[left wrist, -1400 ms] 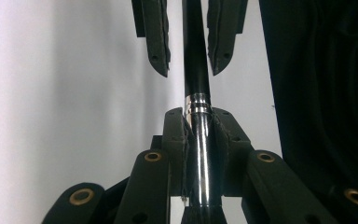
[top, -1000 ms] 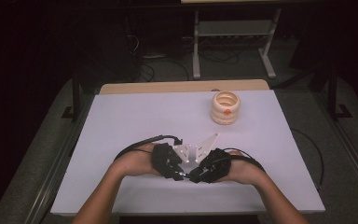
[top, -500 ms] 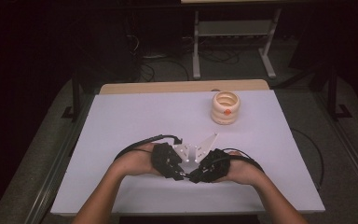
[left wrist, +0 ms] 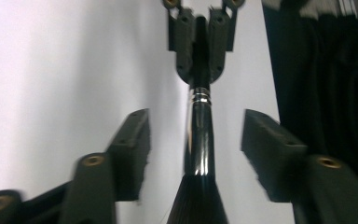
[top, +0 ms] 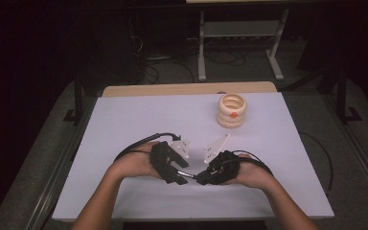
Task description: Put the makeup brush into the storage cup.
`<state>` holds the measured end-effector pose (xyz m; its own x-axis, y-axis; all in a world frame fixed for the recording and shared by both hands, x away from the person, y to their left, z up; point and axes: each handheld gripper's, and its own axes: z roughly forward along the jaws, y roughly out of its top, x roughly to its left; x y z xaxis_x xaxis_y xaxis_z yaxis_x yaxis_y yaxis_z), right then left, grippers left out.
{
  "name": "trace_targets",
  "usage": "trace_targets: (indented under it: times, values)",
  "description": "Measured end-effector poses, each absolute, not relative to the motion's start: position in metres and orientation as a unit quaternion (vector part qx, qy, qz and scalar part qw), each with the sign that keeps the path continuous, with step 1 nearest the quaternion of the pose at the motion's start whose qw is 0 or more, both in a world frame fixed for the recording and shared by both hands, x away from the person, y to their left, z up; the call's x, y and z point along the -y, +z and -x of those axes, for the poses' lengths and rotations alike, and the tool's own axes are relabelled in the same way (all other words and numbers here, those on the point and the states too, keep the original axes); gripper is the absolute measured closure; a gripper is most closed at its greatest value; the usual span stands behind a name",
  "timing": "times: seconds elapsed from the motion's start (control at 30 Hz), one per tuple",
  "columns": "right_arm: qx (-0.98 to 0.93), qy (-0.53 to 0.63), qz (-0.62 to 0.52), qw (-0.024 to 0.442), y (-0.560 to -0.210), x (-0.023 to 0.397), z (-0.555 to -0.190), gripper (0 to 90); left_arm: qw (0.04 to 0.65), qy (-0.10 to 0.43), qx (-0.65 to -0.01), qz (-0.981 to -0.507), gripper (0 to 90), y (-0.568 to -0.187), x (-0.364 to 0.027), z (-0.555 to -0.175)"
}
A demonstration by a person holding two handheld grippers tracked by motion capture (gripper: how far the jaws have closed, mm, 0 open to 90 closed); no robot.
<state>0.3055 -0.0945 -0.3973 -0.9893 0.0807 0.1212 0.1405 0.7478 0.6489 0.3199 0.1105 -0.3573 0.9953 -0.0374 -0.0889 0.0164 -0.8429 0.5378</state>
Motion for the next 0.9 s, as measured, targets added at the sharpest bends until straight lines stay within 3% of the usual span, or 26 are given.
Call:
trace_targets:
  times: [0.17,0.37,0.63,0.9]
  values:
    - [0.926,-0.367,0.073,0.038,-0.392,0.105,-0.308,78.5,0.341,-0.029,-0.021,-0.939,26.9,-0.346,-0.125,-0.326]
    - [0.914,-0.394,0.093,0.022,-0.384,0.123,-0.313,78.5,0.389,0.000,-0.056,-0.920,19.3,-0.338,-0.140,-0.333]
    - [0.895,-0.427,0.131,0.008,-0.378,0.137,-0.316,78.5,0.451,0.004,-0.100,-0.887,19.3,-0.336,-0.155,-0.342]
    - [0.870,-0.461,0.172,-0.009,-0.373,0.144,-0.318,78.5,0.464,0.007,-0.132,-0.876,19.3,-0.344,-0.151,-0.344]
